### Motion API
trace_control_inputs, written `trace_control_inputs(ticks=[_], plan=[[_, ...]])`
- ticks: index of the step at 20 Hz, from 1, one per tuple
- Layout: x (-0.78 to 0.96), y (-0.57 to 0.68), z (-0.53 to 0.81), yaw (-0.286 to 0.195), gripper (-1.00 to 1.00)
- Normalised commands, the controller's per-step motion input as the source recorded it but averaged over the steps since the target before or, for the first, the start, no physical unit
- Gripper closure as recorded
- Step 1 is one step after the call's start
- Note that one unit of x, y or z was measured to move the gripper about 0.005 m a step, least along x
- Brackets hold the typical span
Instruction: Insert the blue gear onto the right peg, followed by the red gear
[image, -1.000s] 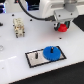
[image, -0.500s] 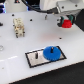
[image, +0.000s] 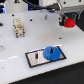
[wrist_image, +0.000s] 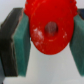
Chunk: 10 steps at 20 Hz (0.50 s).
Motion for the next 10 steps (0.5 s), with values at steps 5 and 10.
trace_control_inputs(ticks=[5,10], plan=[[0.66,-0.29,0.3,0.0,1.0],[0.7,-0.3,0.19,0.0,1.0]])
